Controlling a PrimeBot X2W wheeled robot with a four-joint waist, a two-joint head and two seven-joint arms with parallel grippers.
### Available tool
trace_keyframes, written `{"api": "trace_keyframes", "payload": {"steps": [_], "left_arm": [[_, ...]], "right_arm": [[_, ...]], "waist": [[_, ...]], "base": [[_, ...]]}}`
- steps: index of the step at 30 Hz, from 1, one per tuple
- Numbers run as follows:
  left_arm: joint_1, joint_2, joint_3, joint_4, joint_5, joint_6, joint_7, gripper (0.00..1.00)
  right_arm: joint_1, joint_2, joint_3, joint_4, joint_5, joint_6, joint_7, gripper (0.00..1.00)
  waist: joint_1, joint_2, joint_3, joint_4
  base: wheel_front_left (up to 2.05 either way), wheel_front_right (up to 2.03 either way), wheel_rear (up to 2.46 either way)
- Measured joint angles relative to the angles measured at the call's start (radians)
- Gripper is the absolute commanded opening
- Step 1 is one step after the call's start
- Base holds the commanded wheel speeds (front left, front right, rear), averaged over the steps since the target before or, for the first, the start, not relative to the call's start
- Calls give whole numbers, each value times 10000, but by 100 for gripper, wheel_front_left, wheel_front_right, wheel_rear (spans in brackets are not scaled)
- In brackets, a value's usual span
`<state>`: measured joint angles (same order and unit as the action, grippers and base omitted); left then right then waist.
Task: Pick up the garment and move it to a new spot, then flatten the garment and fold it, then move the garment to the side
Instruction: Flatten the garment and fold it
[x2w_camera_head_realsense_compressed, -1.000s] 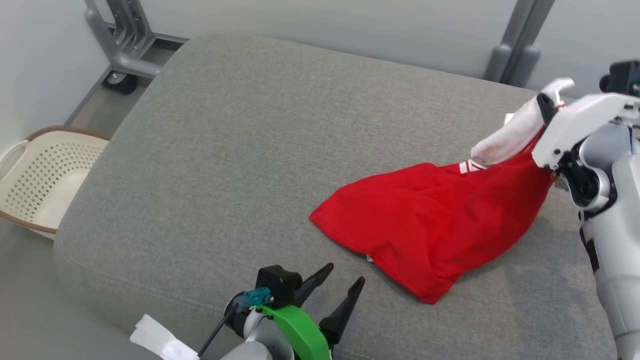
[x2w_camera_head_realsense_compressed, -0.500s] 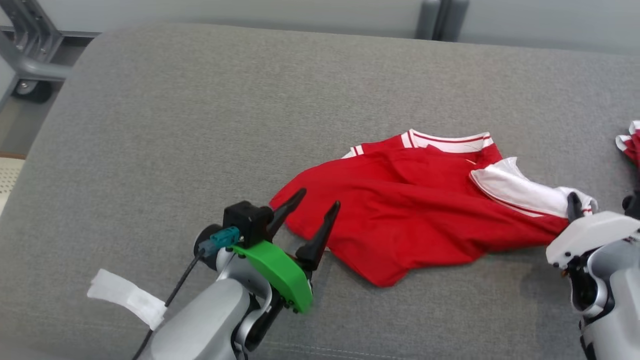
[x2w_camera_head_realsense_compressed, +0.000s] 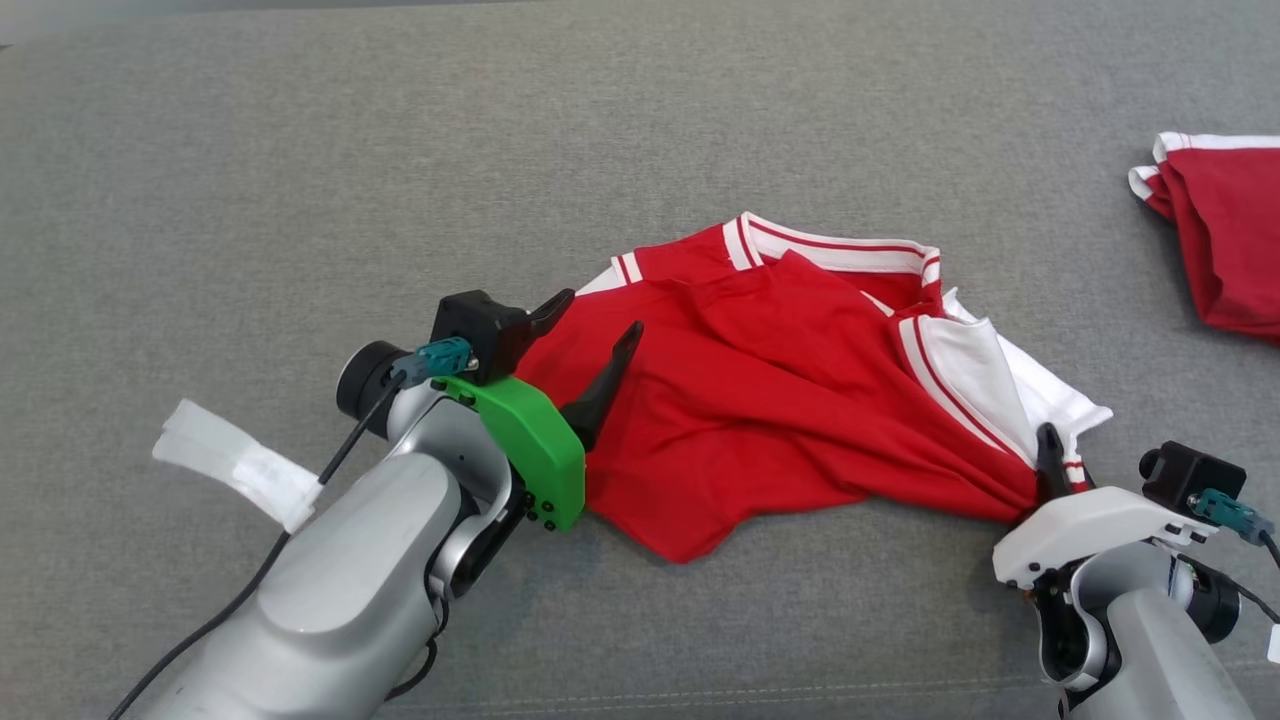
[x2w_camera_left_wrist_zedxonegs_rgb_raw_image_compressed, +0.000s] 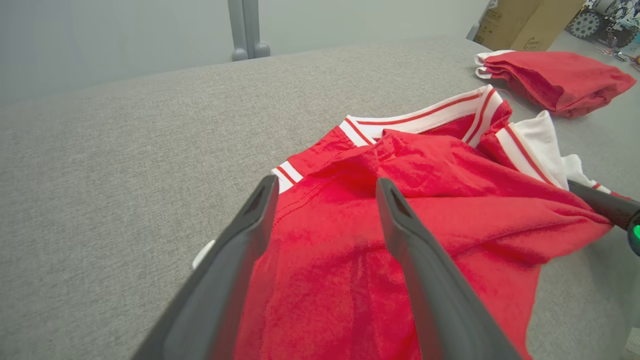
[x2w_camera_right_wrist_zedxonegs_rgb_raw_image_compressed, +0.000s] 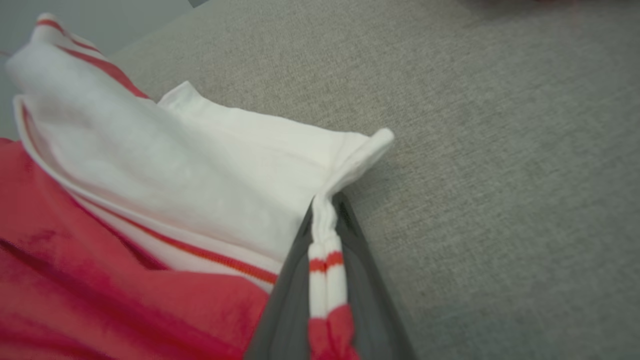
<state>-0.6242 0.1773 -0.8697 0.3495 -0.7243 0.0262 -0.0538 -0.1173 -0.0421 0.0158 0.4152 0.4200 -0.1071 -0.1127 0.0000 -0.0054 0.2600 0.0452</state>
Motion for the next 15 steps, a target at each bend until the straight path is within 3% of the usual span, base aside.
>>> {"api": "trace_keyframes", "payload": {"steps": [10, 15], "left_arm": [[-1316, -479, -403, 322, 182, -355, 895, 100], [-1612, -458, -428, 790, 199, -393, 1333, 100]], "right_arm": [[-616, -23, 619, 84, -96, 2, -468, 0], [-1078, -35, 1116, 161, -209, 15, -675, 0]], "waist": [[0, 0, 647, -794], [0, 0, 995, -1156]], "base": [[0, 0, 0], [0, 0, 0]]}}
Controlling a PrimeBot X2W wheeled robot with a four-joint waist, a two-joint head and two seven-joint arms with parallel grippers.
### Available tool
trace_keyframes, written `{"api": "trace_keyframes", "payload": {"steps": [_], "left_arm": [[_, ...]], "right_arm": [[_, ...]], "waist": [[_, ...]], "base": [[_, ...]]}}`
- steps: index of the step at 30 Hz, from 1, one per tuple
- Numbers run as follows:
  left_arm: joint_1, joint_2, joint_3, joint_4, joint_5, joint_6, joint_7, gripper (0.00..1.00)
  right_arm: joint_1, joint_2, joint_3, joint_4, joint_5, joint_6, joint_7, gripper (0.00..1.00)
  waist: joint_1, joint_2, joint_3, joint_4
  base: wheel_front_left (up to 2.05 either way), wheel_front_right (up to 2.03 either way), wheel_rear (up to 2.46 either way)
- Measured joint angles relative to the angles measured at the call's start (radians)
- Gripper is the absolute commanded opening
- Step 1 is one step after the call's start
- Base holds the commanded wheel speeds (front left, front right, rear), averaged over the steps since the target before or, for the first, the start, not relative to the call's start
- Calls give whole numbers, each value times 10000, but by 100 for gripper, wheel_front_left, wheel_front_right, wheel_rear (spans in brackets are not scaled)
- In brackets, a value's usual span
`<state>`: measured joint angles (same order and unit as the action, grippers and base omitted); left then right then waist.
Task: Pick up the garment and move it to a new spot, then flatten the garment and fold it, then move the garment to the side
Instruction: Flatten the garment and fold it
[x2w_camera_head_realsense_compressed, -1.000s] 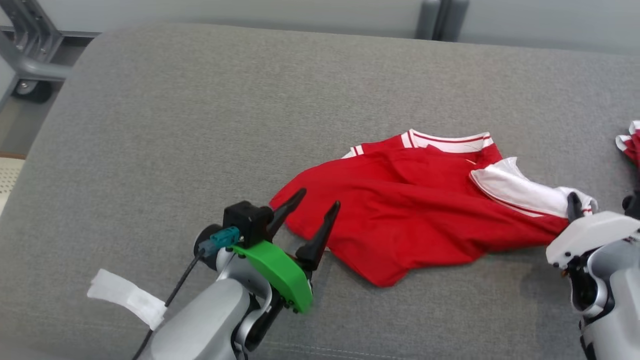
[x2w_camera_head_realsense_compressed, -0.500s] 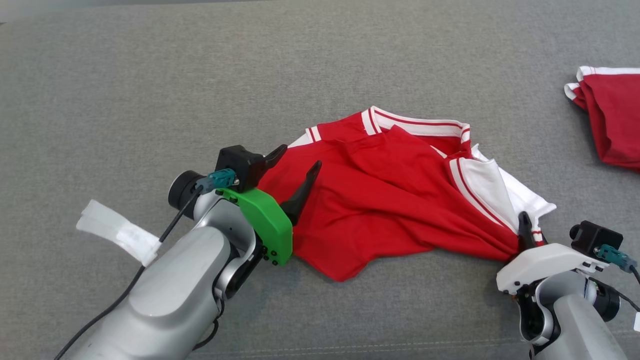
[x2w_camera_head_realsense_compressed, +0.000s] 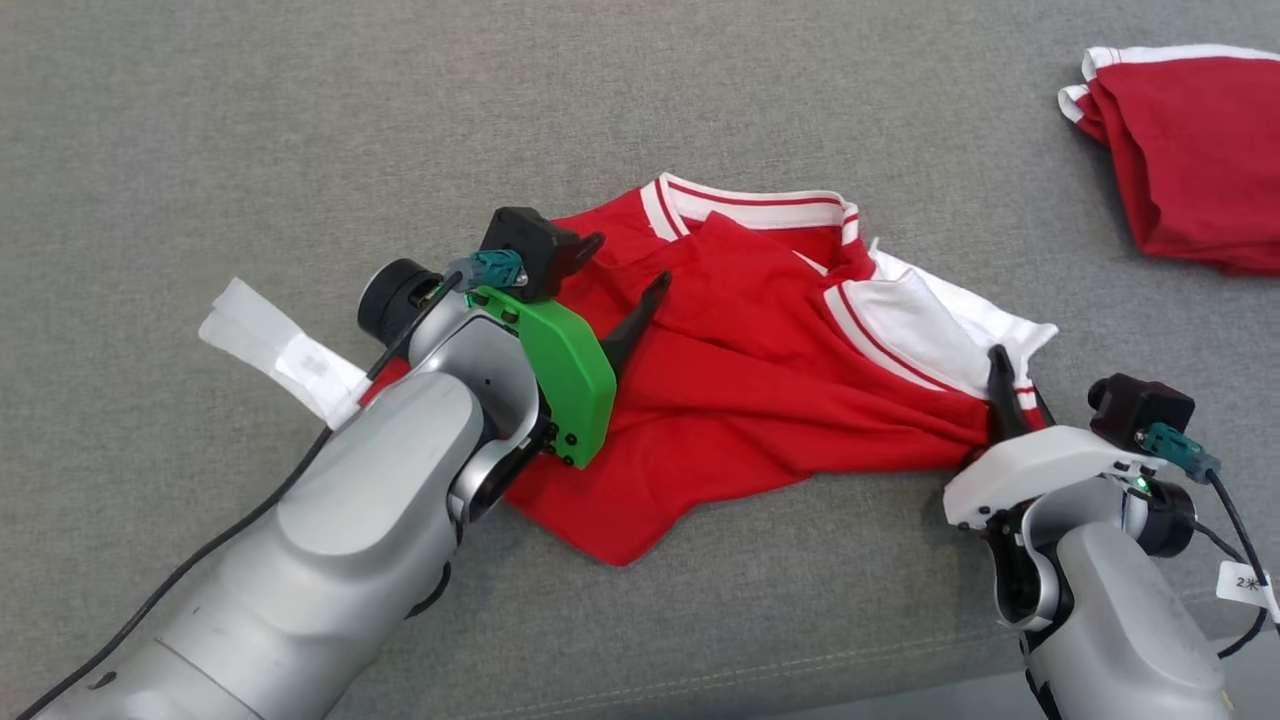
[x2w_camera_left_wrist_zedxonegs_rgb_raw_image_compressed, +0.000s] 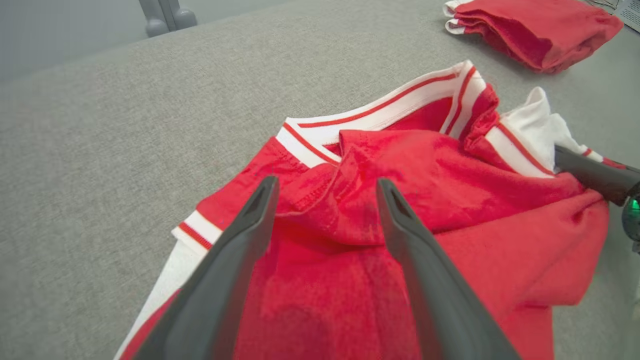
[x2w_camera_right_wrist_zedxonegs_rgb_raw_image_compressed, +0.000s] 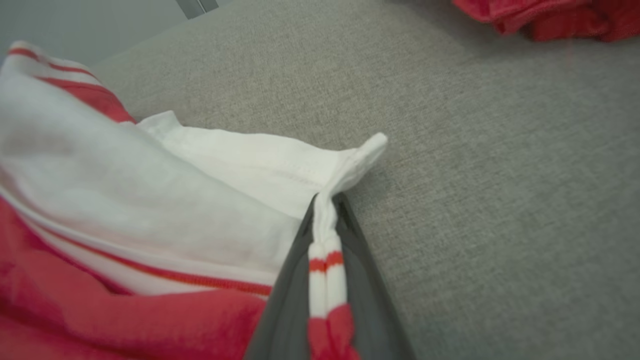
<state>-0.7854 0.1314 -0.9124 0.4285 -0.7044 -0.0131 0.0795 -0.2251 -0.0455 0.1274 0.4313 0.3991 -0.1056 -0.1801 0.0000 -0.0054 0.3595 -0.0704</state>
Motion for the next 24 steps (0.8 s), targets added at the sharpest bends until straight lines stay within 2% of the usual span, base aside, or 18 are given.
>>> {"api": "trace_keyframes", "payload": {"steps": [8, 14, 15, 16, 17, 18, 24], "left_arm": [[-154, 153, -13, 790, -2, -234, 311, 100], [-375, 138, -27, 1028, -2, -322, 343, 100], [-427, 134, -27, 1072, -2, -326, 345, 97], [-470, 115, -27, 1101, -2, -372, 357, 46], [-497, 100, -29, 1124, -2, -410, 395, 13], [-509, 94, -56, 1141, -4, -476, 439, 0], [-511, -330, -541, 1126, -86, -848, 604, 0]], "right_arm": [[-457, 84, 449, 245, 44, 86, -314, 0], [-531, 84, 514, 360, 297, 86, -445, 0], [-531, 81, 546, 382, 389, 86, -487, 0], [-533, 69, 583, 403, 468, 86, -497, 0], [-536, 56, 617, 428, 539, 84, -531, 0], [-538, 50, 654, 456, 619, 84, -552, 0], [-537, 17, 648, 663, 867, 73, -673, 0]], "waist": [[0, 0, 425, -704], [0, 0, 529, -846], [0, 0, 525, -849], [0, 0, 519, -848], [0, 0, 513, -846], [0, 0, 504, -841], [0, 0, 409, -706]], "base": [[0, 0, 0], [0, 0, 0], [0, 0, 0], [0, 0, 0], [0, 0, 0], [0, 0, 0], [0, 0, 0]]}}
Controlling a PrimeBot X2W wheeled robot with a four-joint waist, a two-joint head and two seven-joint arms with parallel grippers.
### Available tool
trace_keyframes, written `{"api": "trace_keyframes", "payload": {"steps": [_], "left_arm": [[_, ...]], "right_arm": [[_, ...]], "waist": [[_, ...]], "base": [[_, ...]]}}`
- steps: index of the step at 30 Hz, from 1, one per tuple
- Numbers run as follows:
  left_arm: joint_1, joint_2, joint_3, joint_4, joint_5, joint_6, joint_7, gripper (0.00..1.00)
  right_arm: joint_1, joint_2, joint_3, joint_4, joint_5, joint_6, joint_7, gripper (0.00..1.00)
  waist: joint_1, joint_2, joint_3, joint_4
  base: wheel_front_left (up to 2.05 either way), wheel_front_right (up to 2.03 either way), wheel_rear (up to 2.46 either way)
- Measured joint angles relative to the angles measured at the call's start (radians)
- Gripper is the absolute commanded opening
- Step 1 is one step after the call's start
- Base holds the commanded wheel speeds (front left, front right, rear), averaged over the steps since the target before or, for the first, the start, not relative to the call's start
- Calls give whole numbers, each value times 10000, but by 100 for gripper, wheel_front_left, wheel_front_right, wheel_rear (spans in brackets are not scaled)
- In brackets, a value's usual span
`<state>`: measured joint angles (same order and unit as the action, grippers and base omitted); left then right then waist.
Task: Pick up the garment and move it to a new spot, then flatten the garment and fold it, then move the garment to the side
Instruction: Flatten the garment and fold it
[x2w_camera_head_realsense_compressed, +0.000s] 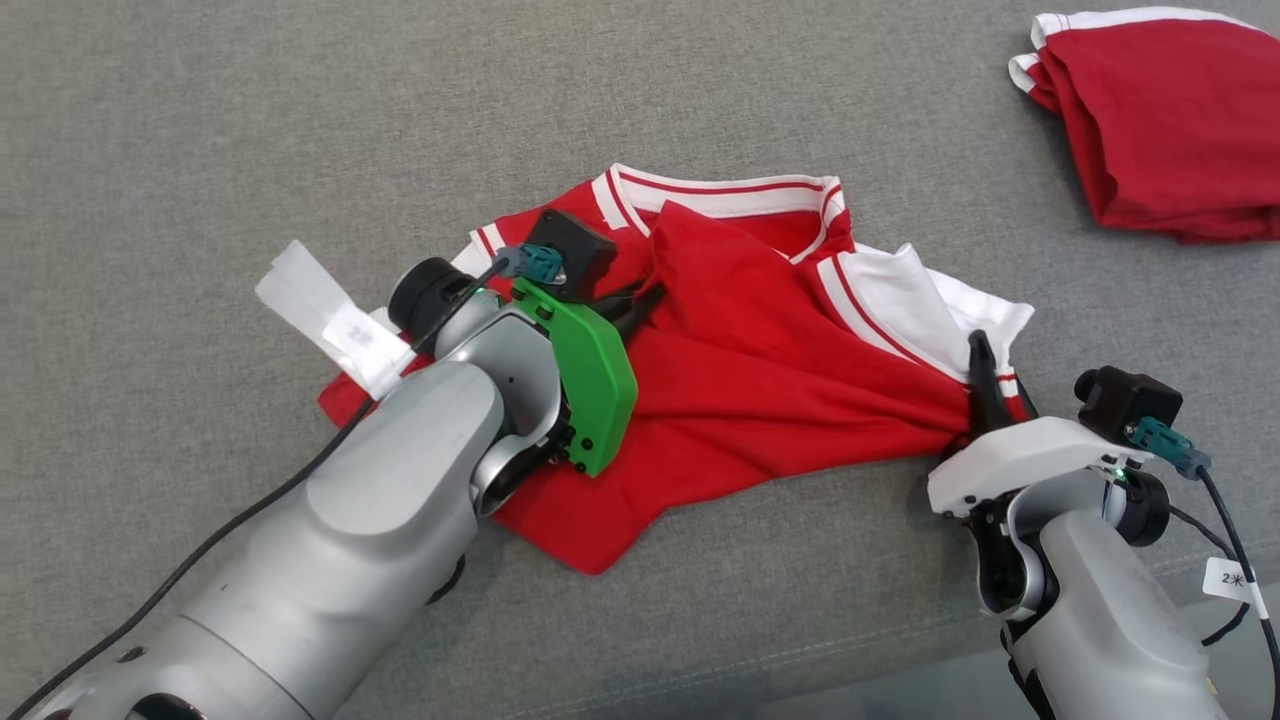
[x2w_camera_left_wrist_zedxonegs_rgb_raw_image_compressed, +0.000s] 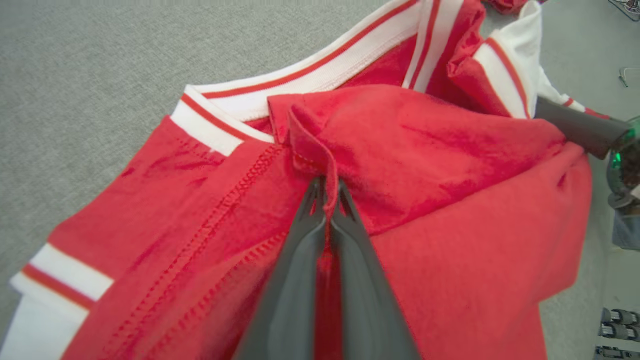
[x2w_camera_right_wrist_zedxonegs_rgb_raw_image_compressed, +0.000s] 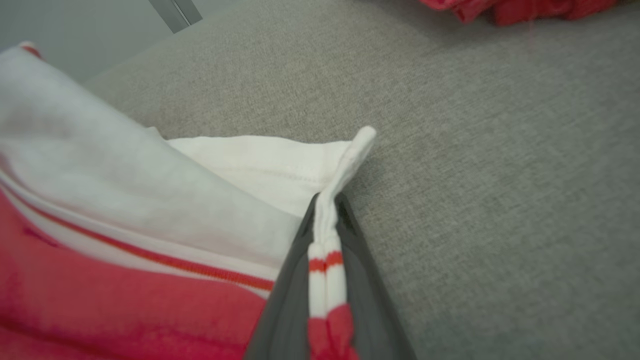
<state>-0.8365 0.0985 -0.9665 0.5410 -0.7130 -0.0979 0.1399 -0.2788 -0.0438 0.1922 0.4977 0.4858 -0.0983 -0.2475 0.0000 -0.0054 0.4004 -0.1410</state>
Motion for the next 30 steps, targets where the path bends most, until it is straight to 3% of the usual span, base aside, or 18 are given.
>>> {"api": "trace_keyframes", "payload": {"steps": [8, 15, 19, 20, 21, 25, 30], "left_arm": [[-30, -194, 284, -838, -257, -36, -591, 0], [447, -236, 280, -2708, -1011, -136, -809, 0], [1348, -217, 389, -3544, -1797, -138, -792, 0], [1567, -203, 439, -3708, -2027, -138, -792, 0], [1785, -146, 499, -3864, -2174, -138, -790, 0], [2581, 272, 740, -4263, -2644, -88, -736, 0], [3441, 978, 1170, -4763, -2918, 301, -748, 0]], "right_arm": [[25, -73, -334, 199, 0, -90, -127, 0], [434, -215, -849, 341, 71, -107, -265, 5], [654, -339, -1032, 384, 69, -198, -357, 60], [704, -382, -1080, 399, 69, -232, -370, 87], [765, -416, -1110, 403, 67, -267, -395, 100], [843, -445, -1118, 397, -17, -265, -426, 100], [968, -485, -1104, 451, -27, -274, -343, 100]], "waist": [[0, 0, -166, 451], [0, 0, -423, 1197], [0, 0, -584, 1652], [0, 0, -627, 1767], [0, 0, -673, 1884], [0, 0, -879, 2312], [0, 0, -1243, 2690]], "base": [[0, 0, 0], [0, 0, 0], [0, 0, 0], [0, 0, 0], [0, 0, 0], [0, 0, 0], [0, 0, 0]]}}
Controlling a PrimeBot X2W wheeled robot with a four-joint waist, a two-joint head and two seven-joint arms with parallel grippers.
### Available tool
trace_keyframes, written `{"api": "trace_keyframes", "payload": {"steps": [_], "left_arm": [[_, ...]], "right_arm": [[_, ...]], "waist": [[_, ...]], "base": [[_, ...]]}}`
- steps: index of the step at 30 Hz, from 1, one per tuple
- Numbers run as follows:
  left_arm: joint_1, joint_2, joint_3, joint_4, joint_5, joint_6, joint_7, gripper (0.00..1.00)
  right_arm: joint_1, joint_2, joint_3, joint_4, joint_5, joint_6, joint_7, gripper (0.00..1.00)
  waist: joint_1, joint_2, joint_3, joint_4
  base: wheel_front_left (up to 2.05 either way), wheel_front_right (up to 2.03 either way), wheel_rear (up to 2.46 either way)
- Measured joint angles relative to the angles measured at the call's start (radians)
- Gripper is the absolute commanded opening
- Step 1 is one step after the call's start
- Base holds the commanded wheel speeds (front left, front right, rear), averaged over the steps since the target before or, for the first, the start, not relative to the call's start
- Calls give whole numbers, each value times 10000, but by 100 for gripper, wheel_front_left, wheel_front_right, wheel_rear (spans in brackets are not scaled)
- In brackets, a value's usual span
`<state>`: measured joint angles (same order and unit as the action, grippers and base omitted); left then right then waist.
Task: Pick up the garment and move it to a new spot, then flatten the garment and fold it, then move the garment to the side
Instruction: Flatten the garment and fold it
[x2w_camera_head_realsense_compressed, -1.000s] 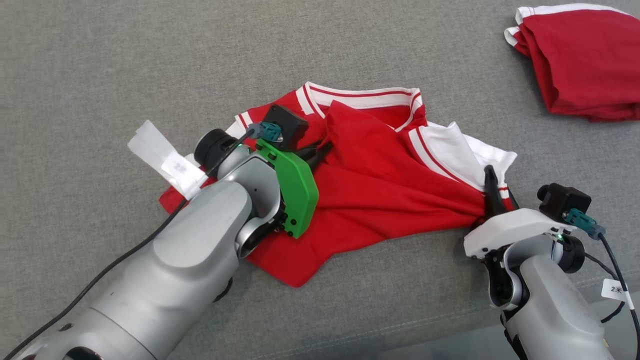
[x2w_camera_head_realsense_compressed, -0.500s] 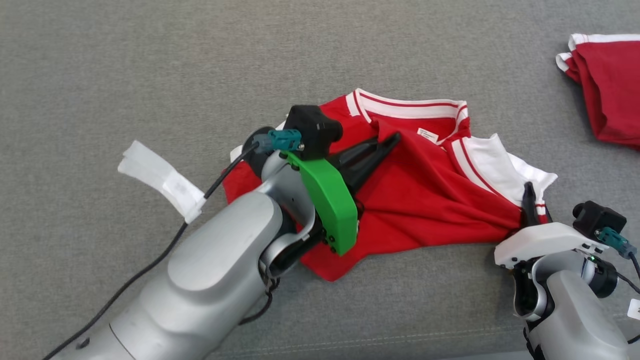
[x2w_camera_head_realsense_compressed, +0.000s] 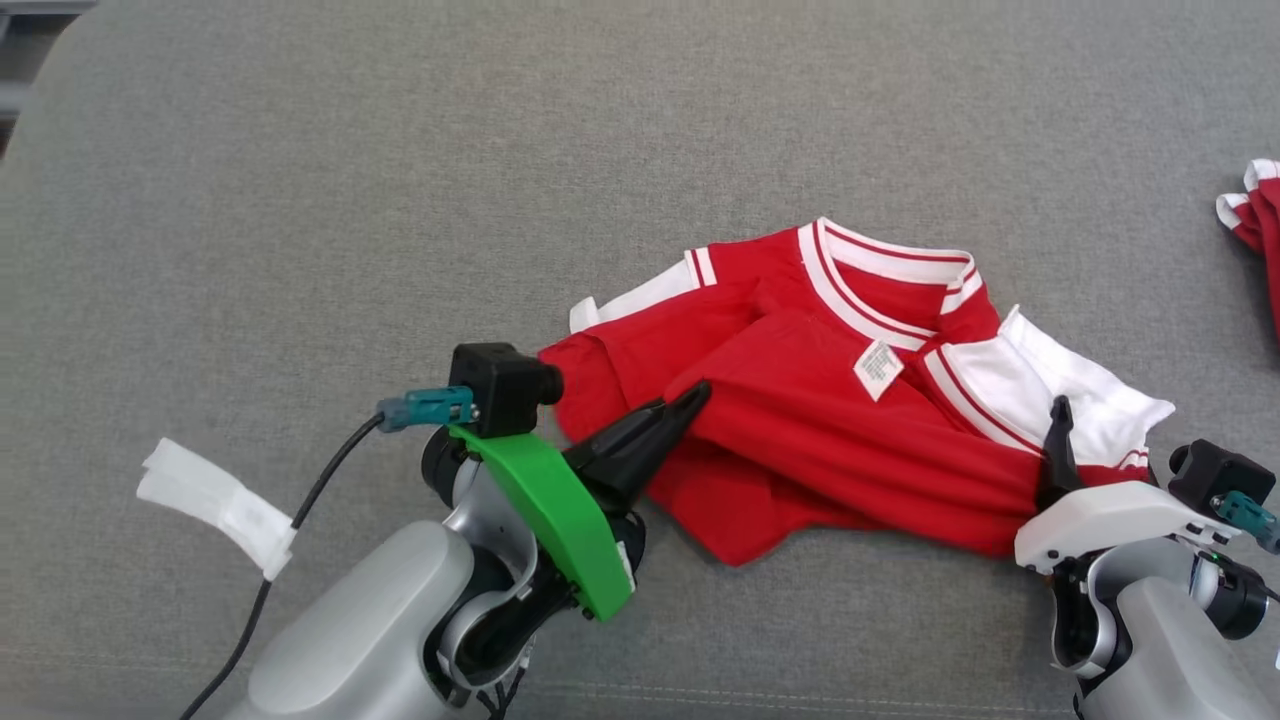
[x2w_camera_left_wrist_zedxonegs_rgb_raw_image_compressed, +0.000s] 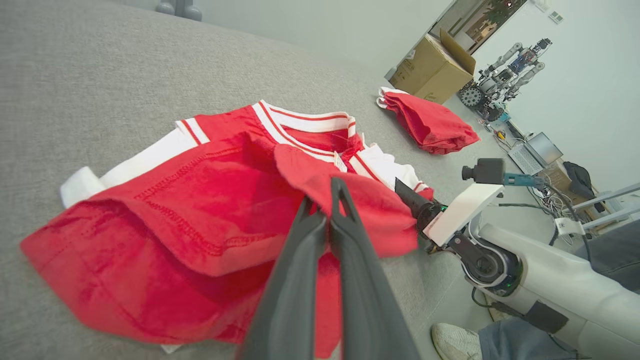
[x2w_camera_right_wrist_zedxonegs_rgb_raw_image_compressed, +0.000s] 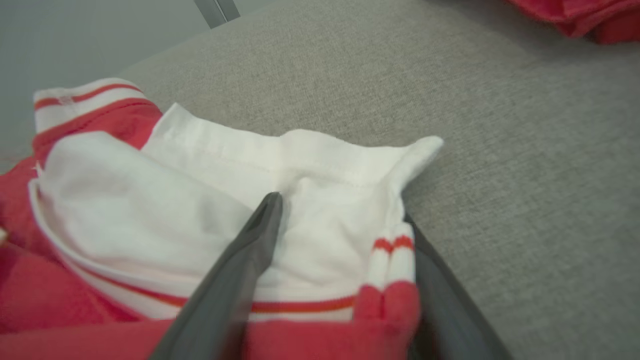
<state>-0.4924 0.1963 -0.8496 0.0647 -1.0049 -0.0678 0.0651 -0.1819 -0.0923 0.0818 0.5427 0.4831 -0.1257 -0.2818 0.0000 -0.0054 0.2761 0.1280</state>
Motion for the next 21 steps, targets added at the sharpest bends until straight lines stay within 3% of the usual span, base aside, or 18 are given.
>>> {"api": "trace_keyframes", "payload": {"steps": [10, 21], "left_arm": [[1151, 1083, 617, -1323, -447, 694, 15, 0], [2270, 1799, 1005, -2483, -984, 1271, 52, 0]], "right_arm": [[524, -209, 79, -180, -84, 128, 148, 100], [539, -671, 253, -972, -92, 477, 606, 100]], "waist": [[0, 0, -601, 549], [0, 0, -868, 830]], "base": [[0, 0, 0], [0, 0, 0]]}}
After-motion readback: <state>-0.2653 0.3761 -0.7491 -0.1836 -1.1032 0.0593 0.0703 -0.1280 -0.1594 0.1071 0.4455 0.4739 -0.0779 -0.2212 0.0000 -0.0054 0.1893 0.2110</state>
